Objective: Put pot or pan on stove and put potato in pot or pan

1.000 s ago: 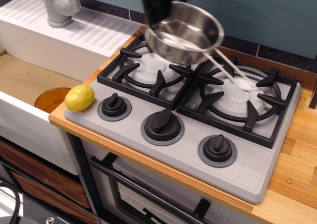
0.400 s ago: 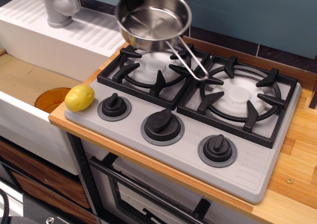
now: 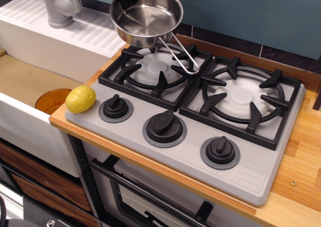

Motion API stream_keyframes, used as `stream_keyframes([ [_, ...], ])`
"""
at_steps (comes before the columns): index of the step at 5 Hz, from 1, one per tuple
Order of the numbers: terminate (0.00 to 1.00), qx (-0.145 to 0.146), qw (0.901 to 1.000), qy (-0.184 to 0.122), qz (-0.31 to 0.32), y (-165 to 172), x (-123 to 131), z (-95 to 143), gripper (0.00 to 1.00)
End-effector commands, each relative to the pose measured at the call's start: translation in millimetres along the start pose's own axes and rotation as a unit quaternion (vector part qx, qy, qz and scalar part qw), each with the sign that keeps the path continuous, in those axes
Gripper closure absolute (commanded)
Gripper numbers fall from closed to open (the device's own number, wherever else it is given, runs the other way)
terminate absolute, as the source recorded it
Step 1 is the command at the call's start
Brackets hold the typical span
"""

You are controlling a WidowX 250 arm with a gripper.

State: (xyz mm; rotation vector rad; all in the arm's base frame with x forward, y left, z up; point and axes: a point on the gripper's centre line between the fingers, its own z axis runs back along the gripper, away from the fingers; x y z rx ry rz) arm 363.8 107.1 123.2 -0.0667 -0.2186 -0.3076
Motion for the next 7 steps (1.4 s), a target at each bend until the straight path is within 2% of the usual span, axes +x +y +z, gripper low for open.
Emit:
stream_keyframes([
  [1, 0.0, 0.016, 0.9993, -0.034, 0.002, -2.6, 16.2, 12.2, 1.0],
  [2, 0.0, 0.015, 0.9993, -0.035, 0.001, -5.7, 17.0, 11.8, 0.0],
  [7, 0.0, 0.023, 0.9994, -0.02, 0.018, -28.4, 15.5, 21.1, 0.0],
])
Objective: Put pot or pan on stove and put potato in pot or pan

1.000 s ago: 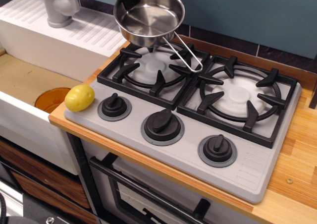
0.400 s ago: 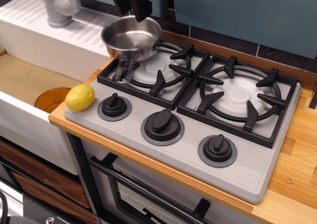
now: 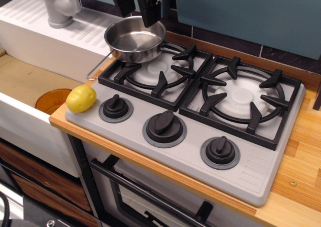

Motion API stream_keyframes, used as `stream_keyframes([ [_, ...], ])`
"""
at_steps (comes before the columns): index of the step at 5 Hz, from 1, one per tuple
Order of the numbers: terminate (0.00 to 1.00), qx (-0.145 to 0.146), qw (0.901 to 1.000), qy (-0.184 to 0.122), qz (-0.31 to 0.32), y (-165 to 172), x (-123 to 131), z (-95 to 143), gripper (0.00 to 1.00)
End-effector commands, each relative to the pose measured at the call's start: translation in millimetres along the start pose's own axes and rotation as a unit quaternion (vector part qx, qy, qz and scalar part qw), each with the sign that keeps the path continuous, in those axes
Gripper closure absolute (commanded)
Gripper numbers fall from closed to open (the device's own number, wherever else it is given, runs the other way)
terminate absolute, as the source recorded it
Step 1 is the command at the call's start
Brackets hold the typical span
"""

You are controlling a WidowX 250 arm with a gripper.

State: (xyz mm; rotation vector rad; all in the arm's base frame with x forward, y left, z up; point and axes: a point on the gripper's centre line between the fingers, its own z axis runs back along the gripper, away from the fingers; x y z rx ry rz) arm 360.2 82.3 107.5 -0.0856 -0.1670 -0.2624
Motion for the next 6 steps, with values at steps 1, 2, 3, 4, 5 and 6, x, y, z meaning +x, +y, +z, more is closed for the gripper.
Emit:
stream_keyframes([
  [1, 0.0, 0.036, 0.9987, -0.034, -0.008, -7.2, 5.3, 43.2, 0.0],
  [2, 0.0, 0.038, 0.9992, -0.012, 0.0, -7.7, -11.9, 53.2, 0.0],
  [3, 0.0, 0.038, 0.9993, -0.001, 0.001, -10.2, -29.8, 55.9, 0.0],
  [4, 0.0, 0.038, 0.9992, 0.003, 0.004, -8.9, -52.5, 52.0, 0.0],
  [5, 0.0, 0.035, 0.9994, -0.001, -0.004, -6.1, -70.3, 47.8, 0.0],
  [6, 0.0, 0.026, 0.999, -0.006, -0.035, 1.4, -95.0, 41.6, 0.0],
])
